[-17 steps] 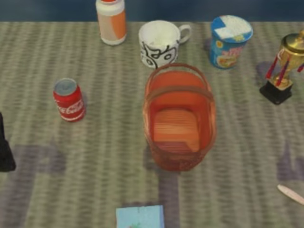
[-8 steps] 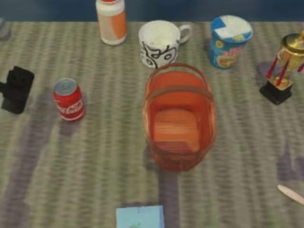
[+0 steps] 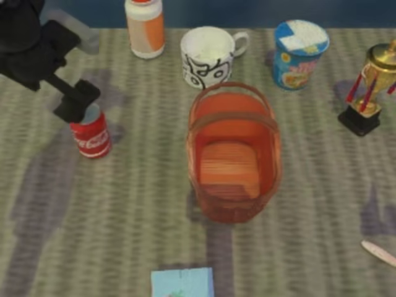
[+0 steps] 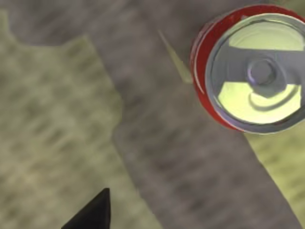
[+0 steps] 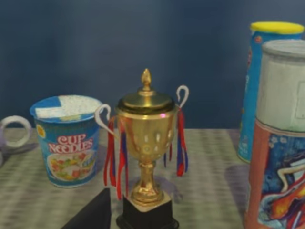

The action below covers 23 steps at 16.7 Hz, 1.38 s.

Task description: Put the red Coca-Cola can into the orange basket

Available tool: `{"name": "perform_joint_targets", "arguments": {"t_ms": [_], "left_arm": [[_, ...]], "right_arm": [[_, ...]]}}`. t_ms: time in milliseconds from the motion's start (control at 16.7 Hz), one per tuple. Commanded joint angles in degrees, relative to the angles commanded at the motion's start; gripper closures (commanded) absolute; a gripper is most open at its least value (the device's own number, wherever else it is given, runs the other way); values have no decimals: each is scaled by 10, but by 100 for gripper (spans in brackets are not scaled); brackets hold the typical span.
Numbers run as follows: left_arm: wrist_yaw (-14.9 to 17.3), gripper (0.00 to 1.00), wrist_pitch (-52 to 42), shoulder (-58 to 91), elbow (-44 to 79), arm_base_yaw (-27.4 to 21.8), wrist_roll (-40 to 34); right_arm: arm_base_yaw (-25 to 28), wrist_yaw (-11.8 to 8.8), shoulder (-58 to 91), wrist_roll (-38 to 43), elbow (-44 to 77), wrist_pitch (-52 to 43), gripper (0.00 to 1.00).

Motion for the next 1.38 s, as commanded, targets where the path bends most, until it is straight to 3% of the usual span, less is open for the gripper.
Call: {"name": "perform_joint_targets", "arguments": {"t_ms": [480,780,1140,1380], "left_arm": [[1,0,-101,178,176,-18,53],[1,0,-98,177,173,-15,53],[1,0,-10,195,105,-17,54],[1,0,0,198,95,-17,54]], "right_arm": [[0,0,0,0,0,0,0],[0,0,0,0,0,0,0],[0,0,0,0,0,0,0],[0,0,0,0,0,0,0]]}}
